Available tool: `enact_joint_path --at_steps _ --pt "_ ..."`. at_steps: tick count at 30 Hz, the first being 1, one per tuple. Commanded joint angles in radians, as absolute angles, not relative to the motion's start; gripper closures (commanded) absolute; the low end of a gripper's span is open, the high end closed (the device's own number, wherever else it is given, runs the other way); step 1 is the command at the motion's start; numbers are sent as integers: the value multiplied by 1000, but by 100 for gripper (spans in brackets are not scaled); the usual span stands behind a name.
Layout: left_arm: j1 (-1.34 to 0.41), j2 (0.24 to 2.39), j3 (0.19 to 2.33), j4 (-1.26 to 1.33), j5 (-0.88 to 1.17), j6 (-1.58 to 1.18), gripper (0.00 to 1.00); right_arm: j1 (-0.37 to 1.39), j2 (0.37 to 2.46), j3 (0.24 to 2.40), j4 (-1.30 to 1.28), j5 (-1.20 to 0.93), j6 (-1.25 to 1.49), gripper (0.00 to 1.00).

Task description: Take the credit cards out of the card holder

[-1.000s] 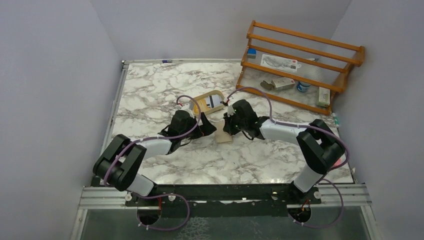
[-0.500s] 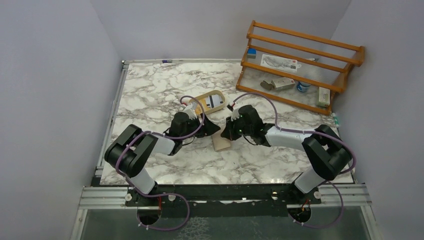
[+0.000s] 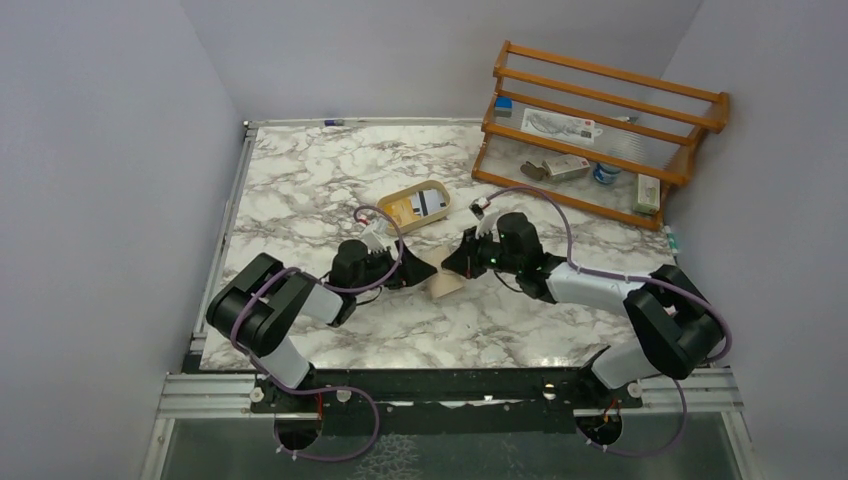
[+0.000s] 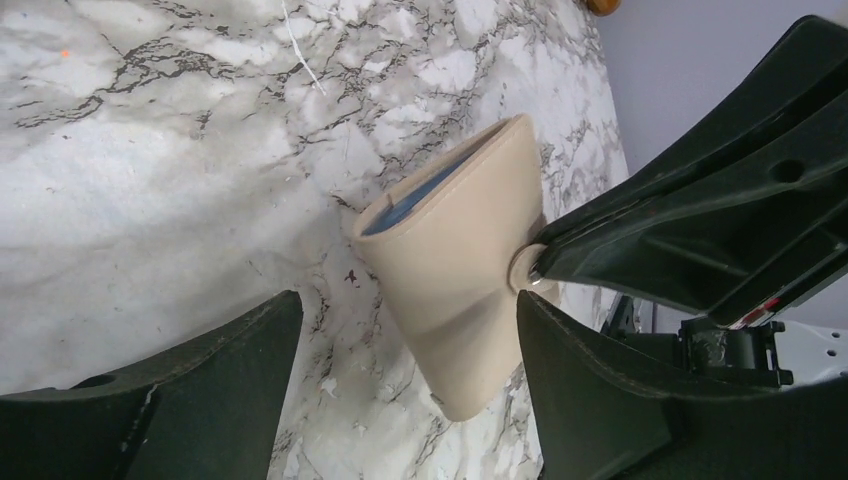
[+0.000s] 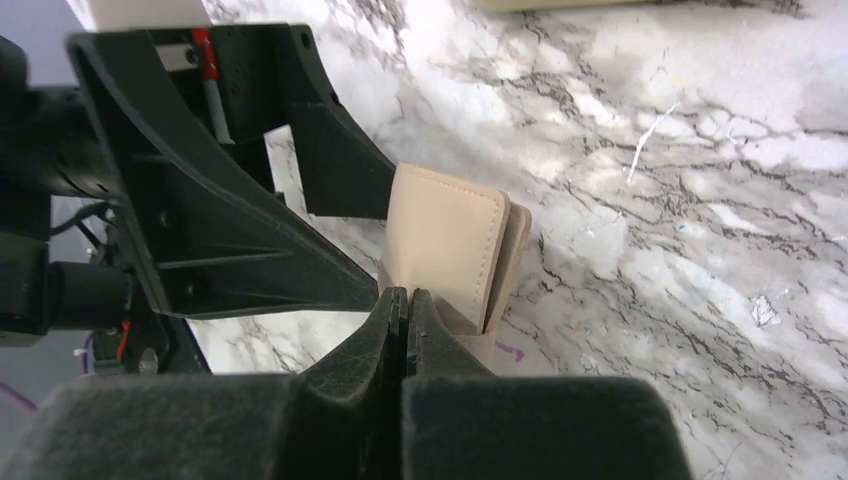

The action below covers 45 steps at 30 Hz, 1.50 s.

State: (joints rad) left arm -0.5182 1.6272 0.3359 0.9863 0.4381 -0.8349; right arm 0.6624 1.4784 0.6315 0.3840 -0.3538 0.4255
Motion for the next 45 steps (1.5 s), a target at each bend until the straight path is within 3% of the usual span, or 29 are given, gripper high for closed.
enact_joint_path --at_steps 1,7,11,15,21,26,39,41,43,45 --pt "-501 1587 311 1027 417 -834 19 637 1427 616 501 -428 467 99" --pt "-476 1571 272 1126 457 -872 18 617 1398 607 522 -466 490 99" --pt "-475 1666 250 1416 549 -971 17 617 1409 601 553 -494 505 99" --pt "-474 1909 264 1791 629 -1150 19 617 1416 586 612 -534 527 99" --pt "-500 1945 262 1795 588 -1088 30 617 1400 586 612 -541 527 99" --pt "-501 1908 264 1796 606 -1081 33 617 1406 587 635 -558 535 99" --pt "-520 1781 276 1795 656 -1012 25 615 1459 595 719 -608 603 99" --pt "-522 1774 276 1796 663 -1007 33 614 1456 595 724 -609 607 99" --pt "-522 1775 277 1797 671 -1005 54 615 1456 596 724 -611 609 99" --pt "-522 1780 283 1797 687 -1010 100 614 1453 597 724 -612 609 99"
